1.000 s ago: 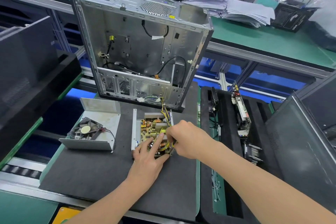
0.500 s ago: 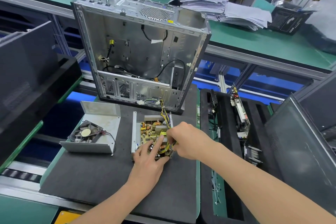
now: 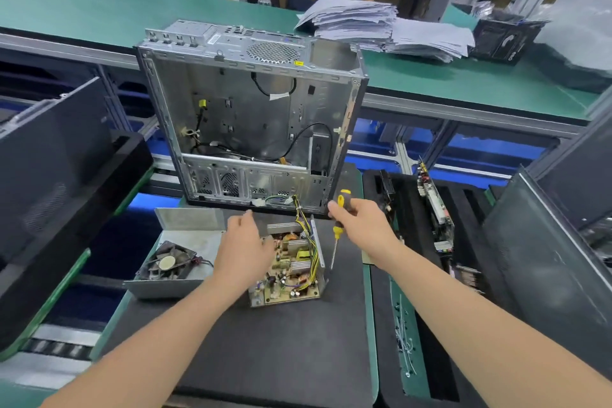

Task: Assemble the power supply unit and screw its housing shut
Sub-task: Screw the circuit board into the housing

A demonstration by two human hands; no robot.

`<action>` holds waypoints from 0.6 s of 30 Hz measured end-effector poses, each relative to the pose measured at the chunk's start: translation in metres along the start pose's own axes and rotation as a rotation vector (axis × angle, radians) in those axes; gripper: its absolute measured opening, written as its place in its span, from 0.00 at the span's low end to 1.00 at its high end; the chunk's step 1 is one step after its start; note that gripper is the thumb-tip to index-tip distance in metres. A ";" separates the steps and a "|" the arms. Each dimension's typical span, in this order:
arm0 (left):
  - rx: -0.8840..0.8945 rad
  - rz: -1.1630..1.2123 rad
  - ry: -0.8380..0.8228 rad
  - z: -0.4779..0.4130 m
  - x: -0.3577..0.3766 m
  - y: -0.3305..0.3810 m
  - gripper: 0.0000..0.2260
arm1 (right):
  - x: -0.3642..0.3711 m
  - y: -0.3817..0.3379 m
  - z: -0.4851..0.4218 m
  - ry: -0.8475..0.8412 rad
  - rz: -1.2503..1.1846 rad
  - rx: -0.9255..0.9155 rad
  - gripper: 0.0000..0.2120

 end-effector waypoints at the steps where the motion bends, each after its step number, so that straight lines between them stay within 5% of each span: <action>1: -0.074 -0.010 -0.049 -0.009 -0.002 -0.006 0.22 | 0.006 0.003 -0.004 0.005 0.005 0.038 0.18; 9: -0.170 0.297 -0.018 -0.023 -0.013 -0.027 0.20 | 0.041 0.015 -0.011 -0.309 -0.125 0.075 0.12; 18: -0.114 0.222 -0.208 -0.044 -0.006 -0.022 0.22 | 0.026 0.035 -0.006 -0.269 -0.348 0.180 0.08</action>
Point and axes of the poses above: each hand's wrist, its own z-axis away from the middle knuckle, its own x-axis out of the palm, y = z × x, the point moved 2 cm from there along -z, towards the middle knuckle, and after that the axes turned 14 degrees about z, right-handed, at the moved point
